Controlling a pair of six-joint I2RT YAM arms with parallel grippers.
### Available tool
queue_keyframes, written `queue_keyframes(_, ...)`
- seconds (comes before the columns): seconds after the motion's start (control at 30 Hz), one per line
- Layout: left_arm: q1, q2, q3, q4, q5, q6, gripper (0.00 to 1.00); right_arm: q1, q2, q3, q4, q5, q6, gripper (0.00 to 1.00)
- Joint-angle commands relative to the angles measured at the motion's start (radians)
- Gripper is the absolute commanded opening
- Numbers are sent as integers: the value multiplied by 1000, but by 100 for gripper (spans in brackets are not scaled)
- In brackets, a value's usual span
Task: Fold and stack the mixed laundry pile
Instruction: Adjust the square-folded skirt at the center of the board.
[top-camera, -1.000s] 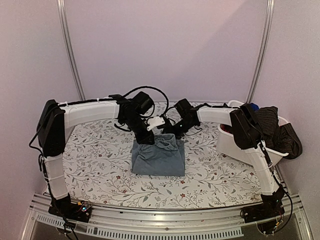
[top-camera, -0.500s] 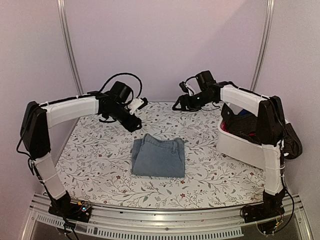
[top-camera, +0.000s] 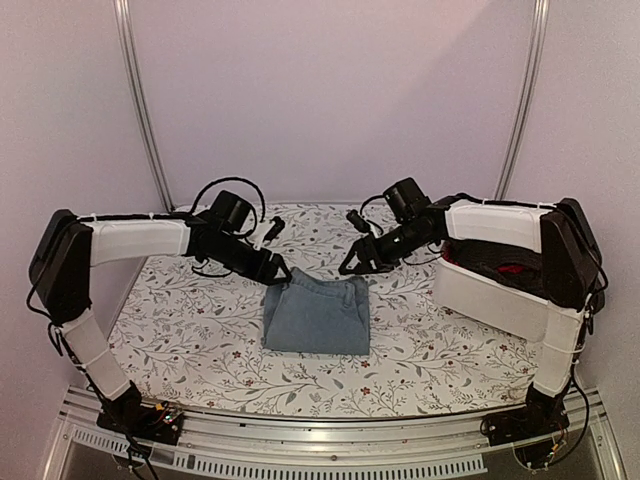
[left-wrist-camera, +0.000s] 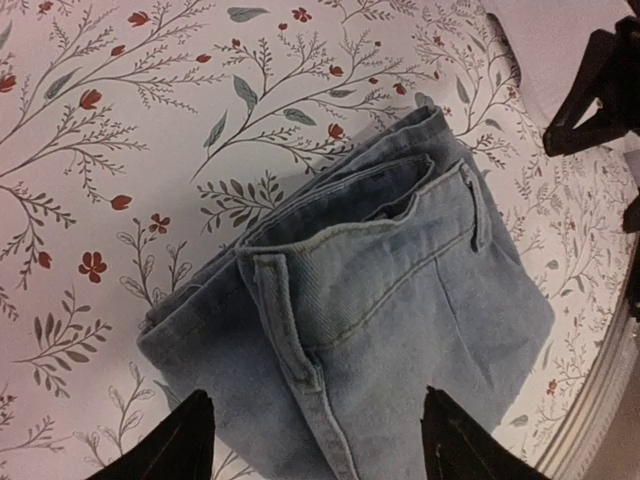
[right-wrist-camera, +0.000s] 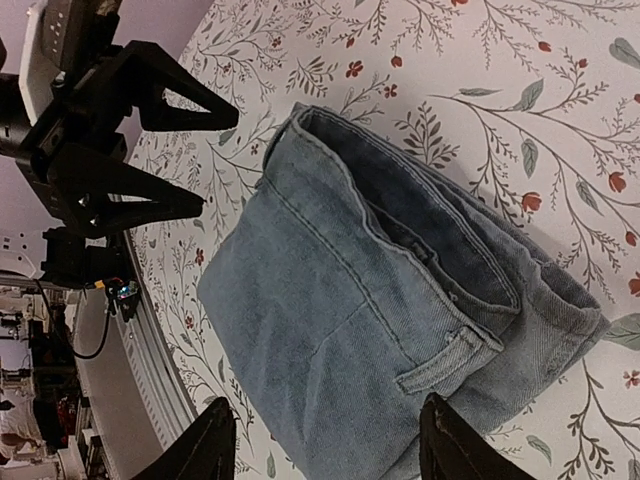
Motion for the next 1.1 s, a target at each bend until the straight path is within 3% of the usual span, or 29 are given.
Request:
queue_keyframes(0.0, 14, 62, -10, 145, 116, -126, 70, -14, -62, -17, 23, 35, 21, 61)
queue_keyframes(0.17, 18, 153, 29, 185, 162, -157, 68, -14, -47, -4, 11, 63, 34, 61)
queue_keyframes(0.27, 25, 208, 58, 177, 173, -163, 59, -14, -47, 2, 9, 69, 37, 61)
queue_keyframes(0.33, 33, 228, 69, 176, 177, -169, 48, -14, -46, 5, 8, 71, 36, 61)
queue_keyframes(0.5, 76, 176, -5, 292, 270, -240, 3, -14, -40, 18, -4, 73, 29, 61)
queue_keyframes(0.53, 86, 152, -33, 327, 277, -260, 0, -14, -41, 19, -6, 72, 29, 60)
queue_keyframes(0.67, 126, 105, -141, 466, 290, -345, 0, -14, -41, 21, -2, 61, 27, 60)
queue_keyframes(0.87, 137, 176, -175, 516, 243, -396, 0, -5, -9, 39, 32, 21, 44, 58)
queue_keyframes(1.07, 151, 220, -131, 418, 113, -420, 20, 54, 67, 97, 41, 7, 59, 55)
